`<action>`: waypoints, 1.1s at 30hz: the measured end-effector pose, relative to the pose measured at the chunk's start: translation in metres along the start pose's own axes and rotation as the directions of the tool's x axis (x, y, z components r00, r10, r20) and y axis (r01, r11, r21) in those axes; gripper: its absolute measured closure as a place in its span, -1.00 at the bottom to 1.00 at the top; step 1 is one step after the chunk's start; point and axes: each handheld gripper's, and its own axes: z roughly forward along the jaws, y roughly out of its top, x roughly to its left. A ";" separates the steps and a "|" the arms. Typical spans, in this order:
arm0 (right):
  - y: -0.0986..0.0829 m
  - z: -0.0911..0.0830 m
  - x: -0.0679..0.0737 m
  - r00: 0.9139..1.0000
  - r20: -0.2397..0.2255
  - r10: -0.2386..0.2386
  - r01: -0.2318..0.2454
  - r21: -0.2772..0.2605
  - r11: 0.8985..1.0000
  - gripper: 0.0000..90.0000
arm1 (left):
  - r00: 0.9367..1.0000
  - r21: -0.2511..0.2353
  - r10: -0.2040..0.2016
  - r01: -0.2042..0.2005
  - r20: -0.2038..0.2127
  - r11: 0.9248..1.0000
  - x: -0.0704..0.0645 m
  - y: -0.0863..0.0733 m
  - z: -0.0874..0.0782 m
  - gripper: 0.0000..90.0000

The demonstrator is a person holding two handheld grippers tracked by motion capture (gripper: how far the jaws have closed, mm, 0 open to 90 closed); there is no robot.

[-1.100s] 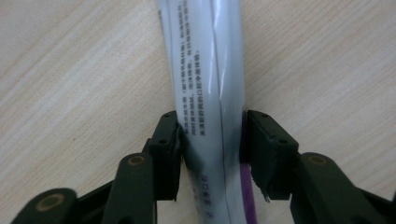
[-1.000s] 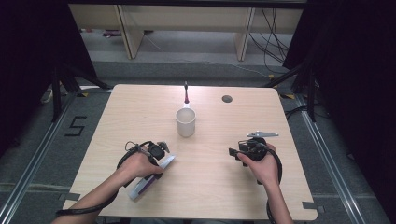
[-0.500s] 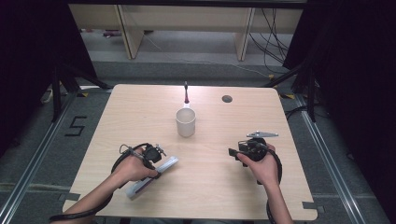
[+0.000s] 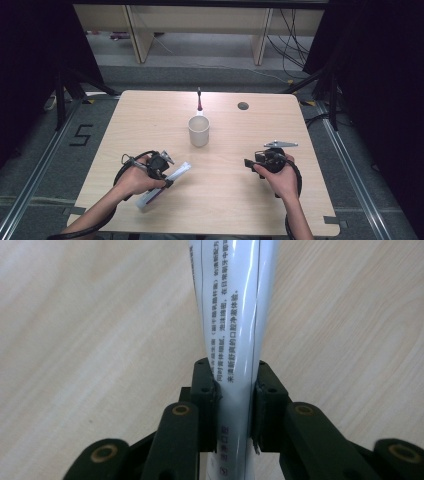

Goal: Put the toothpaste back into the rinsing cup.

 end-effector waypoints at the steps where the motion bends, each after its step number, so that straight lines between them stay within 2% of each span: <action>1: 0.000 0.000 0.000 1.000 0.003 0.001 -0.001 -0.002 1.000 0.00 | 1.000 -0.038 -0.003 0.003 0.000 0.999 0.000 0.000 -0.003 0.68; 4: 0.000 0.000 0.000 1.000 -0.003 -0.004 0.004 -0.010 1.000 0.01 | 0.999 -0.108 0.041 -0.042 -0.010 0.993 0.003 0.000 -0.012 0.68; 5: 0.000 0.000 0.000 1.000 0.000 -0.021 0.021 -0.020 1.000 0.01 | 0.999 -0.127 0.046 -0.048 -0.018 0.991 0.003 0.000 -0.015 0.68; 6: 0.000 -0.001 0.001 1.000 0.006 -0.010 0.010 -0.015 1.000 0.01 | 0.999 -0.183 0.038 -0.042 -0.026 0.982 0.002 -0.001 -0.018 0.68; 7: 0.001 -0.001 0.000 1.000 0.004 -0.023 0.023 -0.026 0.999 0.02 | 0.998 -0.193 0.047 -0.054 -0.039 0.980 0.002 -0.001 -0.020 0.68; 8: 0.001 -0.001 0.002 1.000 -0.001 -0.009 0.009 -0.024 1.000 0.02 | 0.998 -0.253 0.043 -0.051 -0.040 0.966 0.002 -0.001 -0.022 0.68; 9: 0.001 0.000 0.002 1.000 -0.013 -0.021 0.021 -0.042 0.999 0.02 | 0.998 -0.283 0.047 -0.056 -0.037 0.957 0.002 -0.002 -0.024 0.68; 10: 0.001 0.000 0.002 1.000 -0.021 -0.016 0.015 -0.046 0.999 0.02 | 0.998 -0.331 0.037 -0.050 -0.045 0.942 0.002 -0.002 -0.026 0.68; 11: 0.001 -0.001 0.004 1.000 -0.006 -0.017 0.016 -0.048 0.999 0.02 | 0.998 -0.359 0.031 -0.046 -0.048 0.932 0.002 -0.003 -0.028 0.68; 12: 0.001 -0.001 0.004 1.000 -0.008 -0.019 0.018 -0.049 0.999 0.03 | 0.997 -0.403 0.034 -0.056 -0.063 0.913 0.001 -0.003 -0.029 0.68; 13: 0.001 0.001 0.005 1.000 -0.022 -0.015 0.014 -0.065 0.998 0.04 | 0.997 -0.428 0.027 -0.058 -0.079 0.902 0.001 -0.004 -0.030 0.68; 14: 0.001 0.000 0.005 1.000 -0.017 -0.026 0.025 -0.063 0.998 0.04 | 0.996 -0.469 0.022 -0.060 -0.086 0.881 0.001 -0.004 -0.031 0.68; 15: 0.001 0.001 0.007 0.999 -0.023 -0.024 0.023 -0.068 0.997 0.04 | 0.996 -0.485 0.015 -0.058 -0.091 0.873 0.000 -0.005 -0.032 0.68; 16: 0.002 0.001 0.007 0.999 -0.024 -0.040 0.038 -0.072 0.997 0.04 | 0.997 -0.548 -0.015 -0.029 -0.076 0.836 0.000 -0.005 -0.030 0.68; 17: 0.002 0.002 0.008 0.999 -0.030 -0.033 0.031 -0.083 0.996 0.05 | 0.997 -0.573 -0.023 -0.021 -0.069 0.819 0.001 -0.006 -0.030 0.68; 18: 0.002 0.002 0.009 0.999 -0.032 -0.033 0.030 -0.079 0.996 0.05 | 0.997 -0.602 -0.032 -0.017 -0.070 0.798 0.001 -0.007 -0.030 0.68; 19: 0.002 0.002 0.012 0.999 -0.035 -0.018 0.015 -0.081 0.997 0.05 | 0.997 -0.621 -0.036 -0.014 -0.069 0.784 0.002 -0.007 -0.029 0.68; 20: 0.002 0.002 0.013 0.999 -0.034 -0.018 0.015 -0.087 0.996 0.05 | 0.997 -0.653 -0.032 -0.026 -0.077 0.757 0.002 -0.008 -0.028 0.68; 21: 0.002 0.002 0.011 0.998 -0.023 -0.050 0.048 -0.087 0.995 0.05 | 0.996 -0.677 -0.033 -0.028 -0.077 0.735 0.002 -0.008 -0.026 0.68; 22: 0.002 0.003 0.012 0.998 -0.038 -0.044 0.040 -0.095 0.995 0.05 | 0.995 -0.703 -0.044 -0.032 -0.090 0.711 0.002 -0.009 -0.024 0.68; 23: 0.002 0.001 0.016 0.999 -0.034 -0.011 0.008 -0.081 0.997 0.05 | 0.994 -0.710 -0.041 -0.041 -0.098 0.703 0.002 -0.009 -0.023 0.68; 24: 0.002 0.003 0.016 0.999 -0.031 -0.024 0.021 -0.101 0.995 0.05 | 0.993 -0.731 -0.041 -0.050 -0.106 0.681 0.002 -0.010 -0.021 0.68; 25: 0.003 0.002 0.015 0.997 -0.032 -0.067 0.063 -0.106 0.992 0.05 | 0.994 -0.754 -0.037 -0.057 -0.108 0.655 0.003 -0.010 -0.019 0.68; 26: 0.003 0.003 0.016 0.998 -0.035 -0.061 0.057 -0.115 0.992 0.06 | 0.992 -0.759 -0.041 -0.064 -0.119 0.648 0.002 -0.010 -0.018 0.68; 28: 0.003 0.003 0.019 0.997 -0.054 -0.058 0.050 -0.135 0.990 0.06 | 0.991 -0.784 -0.052 -0.066 -0.124 0.618 0.001 -0.010 -0.016 0.68; 29: 0.004 0.003 0.022 0.996 -0.069 -0.050 0.040 -0.145 0.989 0.06 | 0.991 -0.788 -0.050 -0.069 -0.125 0.611 0.001 -0.010 -0.015 0.68; 30: 0.004 0.002 0.022 0.995 -0.074 -0.063 0.051 -0.158 0.986 0.06 | 0.991 -0.802 -0.054 -0.069 -0.125 0.593 0.000 -0.009 -0.014 0.68; 31: 0.006 0.002 0.023 0.994 -0.082 -0.078 0.063 -0.169 0.984 0.06 | 0.990 -0.810 -0.054 -0.072 -0.127 0.583 0.000 -0.009 -0.014 0.68; 33: 0.007 0.001 0.028 0.991 -0.108 -0.073 0.052 -0.184 0.982 0.06 | 0.990 -0.829 -0.050 -0.082 -0.131 0.553 0.000 -0.008 -0.012 0.68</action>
